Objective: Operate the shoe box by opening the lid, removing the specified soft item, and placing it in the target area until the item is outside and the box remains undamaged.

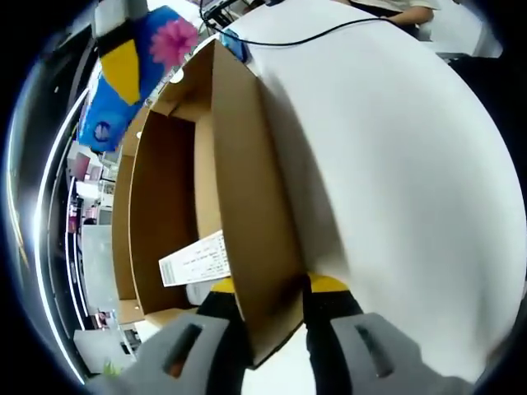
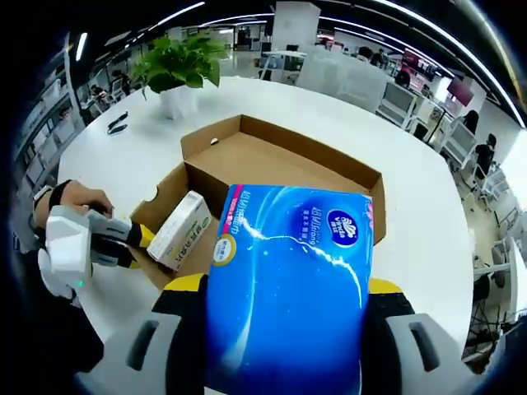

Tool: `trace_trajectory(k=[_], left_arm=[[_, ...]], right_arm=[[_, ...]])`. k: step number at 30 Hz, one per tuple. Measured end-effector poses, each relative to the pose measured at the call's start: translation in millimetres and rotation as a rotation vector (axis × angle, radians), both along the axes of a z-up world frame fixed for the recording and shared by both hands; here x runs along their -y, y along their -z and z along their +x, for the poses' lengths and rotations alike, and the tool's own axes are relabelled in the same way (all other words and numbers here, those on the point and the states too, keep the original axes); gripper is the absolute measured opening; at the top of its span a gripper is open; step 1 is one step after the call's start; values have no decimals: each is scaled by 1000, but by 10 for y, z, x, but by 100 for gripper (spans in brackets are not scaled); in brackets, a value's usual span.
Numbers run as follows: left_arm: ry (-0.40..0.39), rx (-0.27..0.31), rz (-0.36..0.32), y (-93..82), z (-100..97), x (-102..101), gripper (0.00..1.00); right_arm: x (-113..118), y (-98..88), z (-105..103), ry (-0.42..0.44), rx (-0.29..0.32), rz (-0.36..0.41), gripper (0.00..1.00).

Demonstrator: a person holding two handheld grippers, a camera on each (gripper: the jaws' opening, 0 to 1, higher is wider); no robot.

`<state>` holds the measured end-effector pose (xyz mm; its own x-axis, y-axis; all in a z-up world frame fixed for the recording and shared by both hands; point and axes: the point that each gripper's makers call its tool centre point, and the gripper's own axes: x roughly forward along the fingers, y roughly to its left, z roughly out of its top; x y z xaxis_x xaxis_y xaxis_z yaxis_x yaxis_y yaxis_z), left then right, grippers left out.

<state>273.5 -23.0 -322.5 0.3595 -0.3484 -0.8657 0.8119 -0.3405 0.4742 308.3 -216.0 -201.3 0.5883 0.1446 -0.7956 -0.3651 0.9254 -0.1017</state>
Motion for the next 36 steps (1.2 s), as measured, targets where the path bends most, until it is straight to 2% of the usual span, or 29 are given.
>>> trace_trajectory(k=[4, 7, 10, 14, 19, 29, 36], left_arm=[[0, -1, -1, -3, -5, 3, 23], [3, -1, -1, -4, -10, 6, 23], [2, 0, -1, -4, 6, 15, 23], [1, 2, 0, -3, 43, 30, 23], [-1, 3, 1, -3, 79, 39, 23], [-1, 7, 2, -1, 91, 30, 23], [-4, 9, 1, 2, 73, 22, 24]], right_arm=[[105, -122, -196, -15, 4, 20, 74], [259, -190, -364, -25, 6, -18, 74], [482, -202, -512, -49, 4, -149, 74], [608, -204, -654, -29, -7, -127, 74], [761, -219, -819, -12, -11, -137, 73], [1054, -132, -1205, 3, -70, -154, 73], [1263, -76, -1518, -26, -110, -208, 73]])
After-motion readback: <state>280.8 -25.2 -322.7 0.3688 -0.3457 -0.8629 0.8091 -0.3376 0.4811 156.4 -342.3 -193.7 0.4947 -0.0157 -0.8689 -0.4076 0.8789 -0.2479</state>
